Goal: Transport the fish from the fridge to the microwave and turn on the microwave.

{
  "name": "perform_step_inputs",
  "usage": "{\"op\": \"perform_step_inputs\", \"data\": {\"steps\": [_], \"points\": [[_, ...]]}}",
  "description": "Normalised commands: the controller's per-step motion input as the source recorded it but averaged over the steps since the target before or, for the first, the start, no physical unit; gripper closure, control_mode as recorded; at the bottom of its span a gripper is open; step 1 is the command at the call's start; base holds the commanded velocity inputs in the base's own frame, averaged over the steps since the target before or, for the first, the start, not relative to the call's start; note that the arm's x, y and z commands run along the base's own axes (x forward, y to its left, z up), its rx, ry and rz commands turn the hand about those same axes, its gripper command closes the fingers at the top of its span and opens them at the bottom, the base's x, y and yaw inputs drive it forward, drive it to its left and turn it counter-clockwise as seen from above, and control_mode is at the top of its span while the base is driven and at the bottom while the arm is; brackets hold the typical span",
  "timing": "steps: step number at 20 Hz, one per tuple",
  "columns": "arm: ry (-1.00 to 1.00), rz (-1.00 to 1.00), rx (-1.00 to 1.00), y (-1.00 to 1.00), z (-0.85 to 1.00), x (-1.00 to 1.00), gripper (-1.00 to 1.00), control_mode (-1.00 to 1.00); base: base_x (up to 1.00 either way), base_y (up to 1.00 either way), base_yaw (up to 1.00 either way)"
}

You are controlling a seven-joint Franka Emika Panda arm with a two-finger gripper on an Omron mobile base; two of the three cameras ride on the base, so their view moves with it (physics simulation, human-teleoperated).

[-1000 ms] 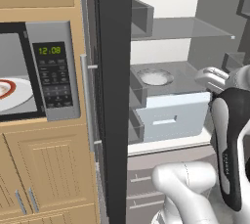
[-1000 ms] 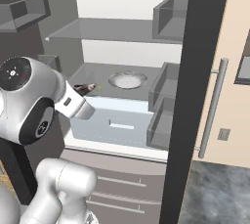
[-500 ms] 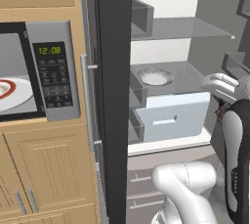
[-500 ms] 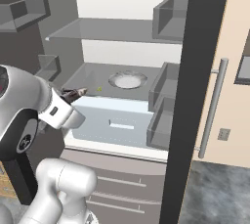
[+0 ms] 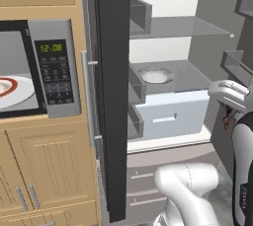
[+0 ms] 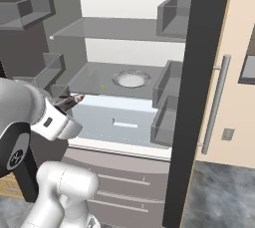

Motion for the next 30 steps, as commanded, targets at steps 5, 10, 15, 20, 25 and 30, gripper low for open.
{"op": "perform_step_inputs", "data": {"steps": [5, 10, 15, 20, 25, 30], "points": [[0.00, 0.00, 0.00, 0.00, 0.00, 0.00, 1.00, 1.00, -0.02, 0.00, 0.00], [0.00, 0.00, 0.00, 0.00, 0.00, 0.00, 1.00, 1.00, -0.30, 0.00, 0.00], [0.00, 0.00, 0.00, 0.00, 0.00, 0.00, 1.00, 1.00, -0.60, 0.00, 0.00], [0.00, 0.00, 0.00, 0.00, 0.00, 0.00, 1.00, 1.00, -0.46, 0.00, 0.00], [0.00, 0.00, 0.00, 0.00, 0.00, 0.00, 1.00, 1.00, -0.44, 0.08, 0.01], [0.00, 0.00, 0.00, 0.00, 0.00, 0.00, 1.00, 1.00, -0.37, 0.40, 0.04]]}}
